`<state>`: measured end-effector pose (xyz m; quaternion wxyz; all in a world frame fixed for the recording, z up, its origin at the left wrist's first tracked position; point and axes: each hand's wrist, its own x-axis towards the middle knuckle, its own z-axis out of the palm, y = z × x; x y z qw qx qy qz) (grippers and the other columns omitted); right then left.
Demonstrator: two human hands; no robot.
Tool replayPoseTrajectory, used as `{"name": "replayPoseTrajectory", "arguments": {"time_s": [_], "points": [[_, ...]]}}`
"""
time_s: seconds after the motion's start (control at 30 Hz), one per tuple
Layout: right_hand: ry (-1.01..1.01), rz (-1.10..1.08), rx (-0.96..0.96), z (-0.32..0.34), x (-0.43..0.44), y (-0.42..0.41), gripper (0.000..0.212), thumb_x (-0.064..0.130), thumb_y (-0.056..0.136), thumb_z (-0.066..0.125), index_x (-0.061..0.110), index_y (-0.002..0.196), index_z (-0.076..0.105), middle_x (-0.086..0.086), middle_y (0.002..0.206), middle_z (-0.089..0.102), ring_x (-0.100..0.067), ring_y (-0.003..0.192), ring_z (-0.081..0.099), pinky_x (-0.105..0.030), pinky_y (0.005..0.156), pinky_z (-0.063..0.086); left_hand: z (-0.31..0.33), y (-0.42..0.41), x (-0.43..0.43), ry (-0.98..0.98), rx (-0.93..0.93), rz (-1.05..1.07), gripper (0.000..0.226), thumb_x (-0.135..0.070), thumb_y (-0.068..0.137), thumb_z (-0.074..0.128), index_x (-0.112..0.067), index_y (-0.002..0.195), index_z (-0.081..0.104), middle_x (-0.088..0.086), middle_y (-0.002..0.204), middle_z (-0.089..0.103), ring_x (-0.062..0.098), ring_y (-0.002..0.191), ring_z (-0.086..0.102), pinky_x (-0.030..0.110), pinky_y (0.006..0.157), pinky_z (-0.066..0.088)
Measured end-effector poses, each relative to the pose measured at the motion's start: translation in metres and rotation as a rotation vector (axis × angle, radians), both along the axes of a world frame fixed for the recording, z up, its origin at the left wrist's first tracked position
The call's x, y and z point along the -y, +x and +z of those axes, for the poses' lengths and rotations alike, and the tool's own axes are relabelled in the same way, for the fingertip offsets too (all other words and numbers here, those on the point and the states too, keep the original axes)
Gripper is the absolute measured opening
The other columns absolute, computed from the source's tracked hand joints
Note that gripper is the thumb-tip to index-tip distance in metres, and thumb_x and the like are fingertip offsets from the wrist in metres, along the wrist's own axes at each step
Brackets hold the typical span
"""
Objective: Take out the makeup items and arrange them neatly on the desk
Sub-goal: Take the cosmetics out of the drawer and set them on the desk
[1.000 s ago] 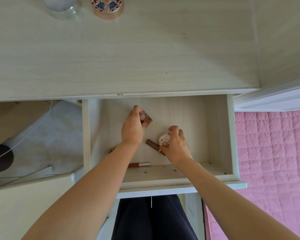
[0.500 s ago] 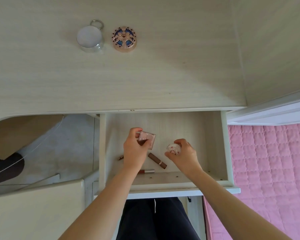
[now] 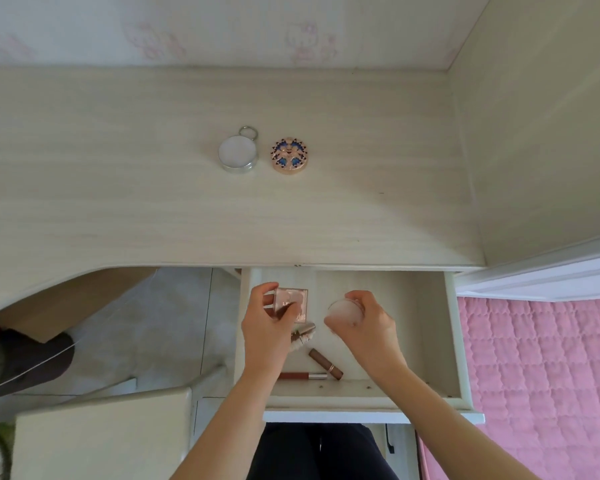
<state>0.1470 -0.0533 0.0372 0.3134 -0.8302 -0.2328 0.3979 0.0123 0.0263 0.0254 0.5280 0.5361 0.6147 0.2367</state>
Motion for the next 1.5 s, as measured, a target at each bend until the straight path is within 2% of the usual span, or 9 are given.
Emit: {"name": "replayPoseTrajectory", "arguments": {"time_s": [0.27,0.37,0.5,0.63,0.93,1.0,1.13,1.23,1.5], "points": [[0.09,-0.011,-0.01,0.027,-0.069,0.003,0.047,0.033,0.07,0.08,0.025,0.11,0.055,0.013,0.09,0.06,-0.001,0.081,0.058,-0.013,0.065,0.046,0.01,-0.01,-0.055,0.049,0.01,0.07,0.041,-0.01,0.078,0.073,-0.031,0.108,0.055,-0.007,0.092,0.065,0.008,0.078,0.064,0.021,0.067,0.049],[0.11,-0.005,0.001,0.029,-0.1,0.004,0.048,0.033,0.07,0.081,0.022,0.11,0.057,0.012,0.089,0.059,0.0,0.079,0.056,-0.009,0.06,0.042,0.015,-0.009,-0.083,0.069,0.02,0.073,0.039,-0.01,0.078,0.073,-0.028,0.108,0.056,-0.008,0.09,0.066,-0.003,0.068,0.061,0.015,0.064,0.049],[0.105,-0.013,0.016,0.028,-0.135,0.008,0.048,0.034,0.072,0.08,0.019,0.111,0.056,0.005,0.096,0.06,-0.001,0.078,0.054,-0.006,0.051,0.039,0.018,-0.003,-0.119,0.095,-0.008,0.069,0.039,-0.011,0.077,0.074,-0.024,0.109,0.056,-0.009,0.086,0.065,0.004,0.073,0.062,0.006,0.059,0.044],[0.091,-0.017,0.057,0.022,-0.163,0.011,0.049,0.034,0.074,0.077,0.015,0.114,0.055,-0.001,0.114,0.052,-0.012,0.09,0.052,-0.01,0.059,0.036,0.015,0.001,-0.146,0.123,-0.05,0.043,0.038,-0.01,0.079,0.072,-0.02,0.112,0.054,-0.014,0.082,0.06,-0.008,0.068,0.057,0.002,0.057,0.039],[0.049,0.088,0.12,0.007,-0.195,0.005,0.052,0.036,0.075,0.077,0.012,0.116,0.054,-0.004,0.117,0.042,-0.013,0.09,0.046,-0.019,0.071,0.039,0.002,0.006,-0.169,0.16,-0.153,-0.03,0.041,-0.006,0.079,0.071,-0.013,0.116,0.052,-0.011,0.08,0.056,-0.006,0.07,0.054,0.0,0.06,0.038],[0.04,0.097,0.157,0.004,-0.198,0.005,0.053,0.039,0.075,0.076,0.013,0.116,0.056,-0.004,0.115,0.044,-0.017,0.095,0.049,-0.024,0.075,0.043,-0.001,0.005,-0.169,0.183,-0.187,-0.067,0.043,-0.011,0.079,0.072,-0.013,0.117,0.051,-0.007,0.087,0.06,0.001,0.077,0.055,0.006,0.068,0.043],[-0.019,0.181,0.315,-0.001,-0.197,0.01,0.052,0.049,0.078,0.068,0.016,0.117,0.061,-0.005,0.112,0.053,-0.024,0.108,0.043,-0.026,0.08,0.038,-0.015,-0.002,-0.171,0.299,-0.421,-0.131,0.049,-0.03,0.076,0.075,-0.012,0.118,0.056,0.005,0.108,0.057,0.026,0.102,0.044,0.038,0.086,0.044],[-0.034,0.226,0.378,-0.005,-0.194,0.013,0.047,0.051,0.082,0.062,0.016,0.113,0.064,-0.007,0.107,0.056,-0.025,0.103,0.043,-0.024,0.077,0.032,-0.021,-0.007,-0.172,0.305,-0.493,-0.136,0.054,-0.038,0.076,0.076,-0.01,0.119,0.059,0.01,0.115,0.052,0.031,0.105,0.041,0.042,0.092,0.042],[-0.062,0.28,0.503,-0.01,-0.193,0.01,0.049,0.055,0.087,0.053,0.017,0.117,0.061,-0.006,0.115,0.049,-0.025,0.107,0.04,-0.038,0.086,0.048,-0.023,-0.007,-0.17,0.301,-0.465,-0.143,0.059,-0.037,0.081,0.071,-0.009,0.129,0.052,0.011,0.119,0.051,0.03,0.11,0.044,0.043,0.093,0.045]]}}
